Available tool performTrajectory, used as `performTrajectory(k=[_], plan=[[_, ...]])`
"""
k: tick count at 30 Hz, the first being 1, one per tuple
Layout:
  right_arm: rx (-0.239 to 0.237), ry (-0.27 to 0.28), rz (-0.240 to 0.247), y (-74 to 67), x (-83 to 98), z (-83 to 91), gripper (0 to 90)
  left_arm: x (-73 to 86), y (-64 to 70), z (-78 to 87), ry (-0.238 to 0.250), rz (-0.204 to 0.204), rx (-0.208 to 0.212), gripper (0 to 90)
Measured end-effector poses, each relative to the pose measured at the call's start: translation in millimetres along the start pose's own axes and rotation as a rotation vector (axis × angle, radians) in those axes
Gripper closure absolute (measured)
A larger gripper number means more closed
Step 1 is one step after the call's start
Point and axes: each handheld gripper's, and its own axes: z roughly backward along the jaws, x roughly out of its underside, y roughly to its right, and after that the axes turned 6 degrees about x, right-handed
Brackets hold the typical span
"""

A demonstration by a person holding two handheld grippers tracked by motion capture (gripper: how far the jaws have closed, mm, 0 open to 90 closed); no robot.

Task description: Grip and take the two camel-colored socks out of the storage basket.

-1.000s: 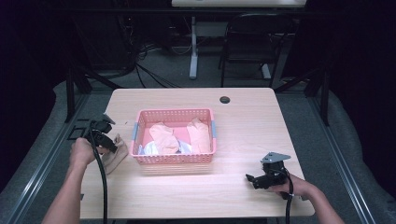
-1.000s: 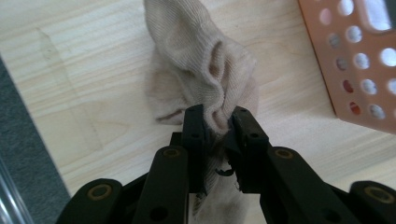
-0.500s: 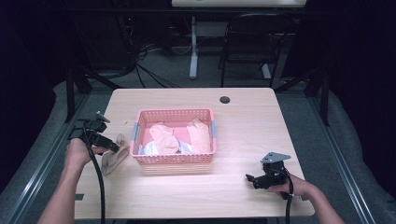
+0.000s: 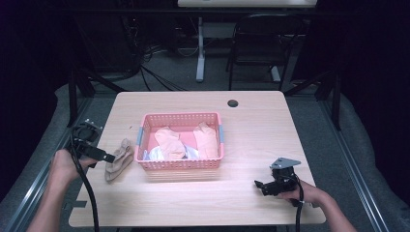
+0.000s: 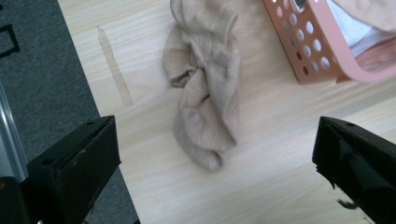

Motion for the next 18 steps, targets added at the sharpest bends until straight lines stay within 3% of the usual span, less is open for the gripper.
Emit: performTrajectory(k=[8,18], plan=[[0.003,-0.001,0.001,-0.2,-0.1,0.0,0.0,33.6,13.9,-7.6,0.008,-0.018,0.003,0.0],[0.003,0.000,0.001,-0.2,-0.1,-0.1,0.0,81.0,29.9,-49.7,-0.023,0.001,0.026,0.0]])
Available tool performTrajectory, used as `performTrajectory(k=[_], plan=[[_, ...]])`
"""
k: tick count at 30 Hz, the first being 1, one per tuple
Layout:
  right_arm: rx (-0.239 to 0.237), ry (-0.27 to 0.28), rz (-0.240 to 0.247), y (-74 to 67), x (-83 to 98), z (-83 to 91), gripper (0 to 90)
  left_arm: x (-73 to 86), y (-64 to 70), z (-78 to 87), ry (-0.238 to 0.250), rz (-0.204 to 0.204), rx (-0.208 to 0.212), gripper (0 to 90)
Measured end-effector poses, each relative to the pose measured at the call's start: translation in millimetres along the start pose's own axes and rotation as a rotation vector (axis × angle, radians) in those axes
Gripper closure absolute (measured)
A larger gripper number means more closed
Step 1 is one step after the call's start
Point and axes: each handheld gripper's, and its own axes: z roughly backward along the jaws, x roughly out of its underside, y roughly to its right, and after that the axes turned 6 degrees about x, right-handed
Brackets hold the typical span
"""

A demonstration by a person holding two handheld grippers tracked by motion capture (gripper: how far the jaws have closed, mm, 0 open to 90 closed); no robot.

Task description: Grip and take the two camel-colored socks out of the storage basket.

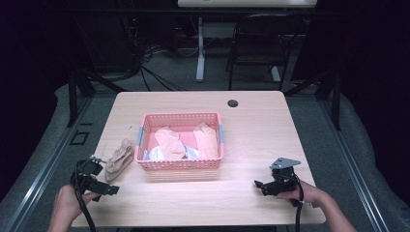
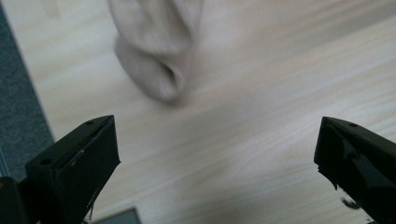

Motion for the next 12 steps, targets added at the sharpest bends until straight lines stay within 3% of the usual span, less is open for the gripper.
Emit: performTrajectory(k=[2,5,9,12], plan=[[0.000,0.000,0.000,0.0,0.0,0.0,0.0,9.2,2.8,-9.7,0.006,0.005,-0.002,0.0],[0.000,-0.001,0.000,0.1,-0.1,0.0,0.0,15.3,6.3,-18.7,-0.042,-0.018,-0.022,0.0],[-0.002,0.007,-0.008,-0.3,0.0,-0.9,0.0,16.0,4.9,-18.2,0.022,-0.011,-0.038,0.0],[-0.004,0.007,-0.006,-0.3,-0.1,-1.1,0.0,17.7,4.6,-19.9,0.033,-0.017,-0.036,0.0]])
